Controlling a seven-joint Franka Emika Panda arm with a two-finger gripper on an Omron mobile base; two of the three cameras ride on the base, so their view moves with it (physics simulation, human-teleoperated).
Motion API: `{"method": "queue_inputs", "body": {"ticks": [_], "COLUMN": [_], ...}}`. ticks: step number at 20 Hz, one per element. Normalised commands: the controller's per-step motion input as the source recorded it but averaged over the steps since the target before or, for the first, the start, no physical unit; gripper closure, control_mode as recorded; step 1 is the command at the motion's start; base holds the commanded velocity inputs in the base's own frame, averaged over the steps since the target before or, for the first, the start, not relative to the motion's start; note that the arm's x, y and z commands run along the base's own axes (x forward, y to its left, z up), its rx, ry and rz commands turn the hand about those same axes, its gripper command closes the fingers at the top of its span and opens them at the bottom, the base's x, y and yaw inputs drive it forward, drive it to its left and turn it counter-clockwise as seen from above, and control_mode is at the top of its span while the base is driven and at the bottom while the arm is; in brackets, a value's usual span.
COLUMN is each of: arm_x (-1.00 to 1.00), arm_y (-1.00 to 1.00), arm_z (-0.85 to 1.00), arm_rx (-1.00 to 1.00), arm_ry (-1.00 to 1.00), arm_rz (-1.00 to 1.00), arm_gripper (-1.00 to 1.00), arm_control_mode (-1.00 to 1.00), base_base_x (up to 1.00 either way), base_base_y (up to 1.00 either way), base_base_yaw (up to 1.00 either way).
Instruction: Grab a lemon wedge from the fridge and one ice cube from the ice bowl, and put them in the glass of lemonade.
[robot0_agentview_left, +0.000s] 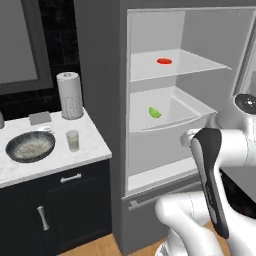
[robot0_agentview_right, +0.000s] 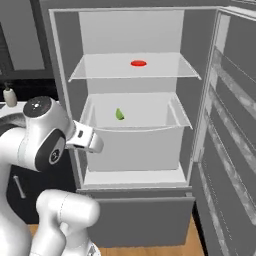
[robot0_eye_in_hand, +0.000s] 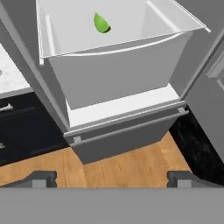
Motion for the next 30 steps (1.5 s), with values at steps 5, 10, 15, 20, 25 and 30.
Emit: {"method": "queue_inputs", "body": {"ticks": [5, 10, 15, 20, 25, 30], "arm_x": [0.00, 0.00, 0.02, 0.25, 0.59, 0.83], "arm_y": [0.00, 0.00, 0.00, 0.00, 0.09, 0.43], "arm_z": [0.00, 0.00, 0.00, 0.00, 0.00, -0.10], "arm_rx": [0.00, 0.00, 0.00, 0.00, 0.00, 0.00], "arm_ry": [0.00, 0.00, -0.08, -0.14, -0.04, -0.08], "arm_rz": [0.00, 0.00, 0.18, 0.26, 0.15, 0.03], "arm_gripper": [-1.00, -1.00, -1.00, -1.00, -1.00, -1.00], "arm_control_mode": [1.00, 1.00, -1.00, -1.00, -1.00, -1.00], "base_base_x": [0.72, 0.25, 0.00, 0.00, 0.00, 0.00], "base_base_y": [-0.67, -0.14, -0.01, 0.00, 0.00, 0.00], "base_base_yaw": [0.31, 0.20, 0.04, 0.00, 0.00, 0.00]}}
